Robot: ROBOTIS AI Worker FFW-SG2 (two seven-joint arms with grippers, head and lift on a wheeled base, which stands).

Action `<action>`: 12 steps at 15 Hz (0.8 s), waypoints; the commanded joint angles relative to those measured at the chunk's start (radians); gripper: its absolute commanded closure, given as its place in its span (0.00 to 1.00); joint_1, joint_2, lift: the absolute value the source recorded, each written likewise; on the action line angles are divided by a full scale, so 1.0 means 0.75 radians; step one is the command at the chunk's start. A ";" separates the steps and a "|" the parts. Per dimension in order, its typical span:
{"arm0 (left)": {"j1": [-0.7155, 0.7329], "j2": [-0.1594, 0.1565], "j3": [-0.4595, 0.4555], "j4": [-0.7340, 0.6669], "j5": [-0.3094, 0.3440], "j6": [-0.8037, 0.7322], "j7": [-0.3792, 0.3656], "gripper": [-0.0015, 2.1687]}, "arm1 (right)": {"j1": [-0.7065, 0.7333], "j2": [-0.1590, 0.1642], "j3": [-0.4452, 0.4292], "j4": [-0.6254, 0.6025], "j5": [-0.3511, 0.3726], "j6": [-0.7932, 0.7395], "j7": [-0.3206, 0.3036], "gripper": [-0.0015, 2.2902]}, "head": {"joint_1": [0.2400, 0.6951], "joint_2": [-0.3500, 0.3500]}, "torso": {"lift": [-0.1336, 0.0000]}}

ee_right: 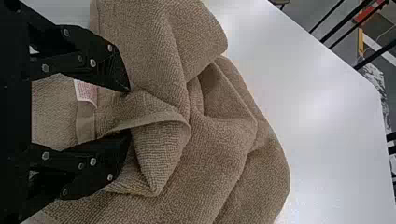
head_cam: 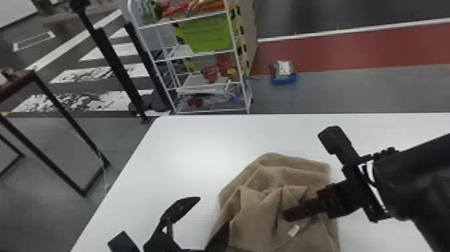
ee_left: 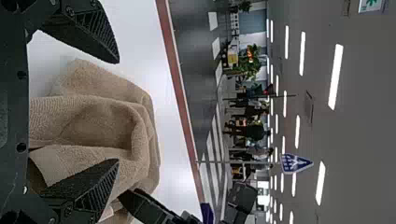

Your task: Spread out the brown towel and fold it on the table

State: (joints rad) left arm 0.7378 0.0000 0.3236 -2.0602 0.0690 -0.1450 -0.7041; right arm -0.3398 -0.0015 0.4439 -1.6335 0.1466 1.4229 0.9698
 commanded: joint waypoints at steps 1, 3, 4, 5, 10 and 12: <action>0.000 -0.003 0.000 0.000 0.000 -0.004 0.000 0.07 | 0.003 0.000 0.001 0.002 -0.003 -0.008 0.004 0.34 | 1.00 1.00 | 0.07; 0.000 -0.003 0.000 0.000 0.002 -0.004 0.000 0.07 | 0.003 0.000 -0.003 0.002 -0.011 -0.008 0.014 0.42 | 1.00 1.00 | 0.07; 0.000 -0.003 0.002 0.000 0.002 -0.004 -0.002 0.07 | 0.003 -0.002 -0.007 0.002 -0.013 -0.012 0.022 0.42 | 1.00 1.00 | 0.07; 0.000 -0.003 0.004 0.000 0.004 -0.004 -0.004 0.07 | 0.003 0.000 -0.017 0.002 -0.020 -0.021 0.036 0.50 | 1.00 1.00 | 0.07; 0.000 -0.003 0.006 0.000 0.006 -0.004 -0.004 0.07 | 0.015 -0.002 -0.181 -0.058 -0.167 0.045 0.104 0.51 | 1.00 1.00 | 0.07; 0.000 -0.003 0.006 0.000 0.008 -0.004 -0.004 0.07 | 0.001 -0.006 -0.281 -0.098 -0.277 0.106 0.114 0.52 | 1.00 1.00 | 0.07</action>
State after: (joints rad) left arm 0.7378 0.0000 0.3282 -2.0592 0.0736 -0.1479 -0.7072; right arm -0.3317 -0.0042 0.2864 -1.6851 -0.0033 1.4683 1.0530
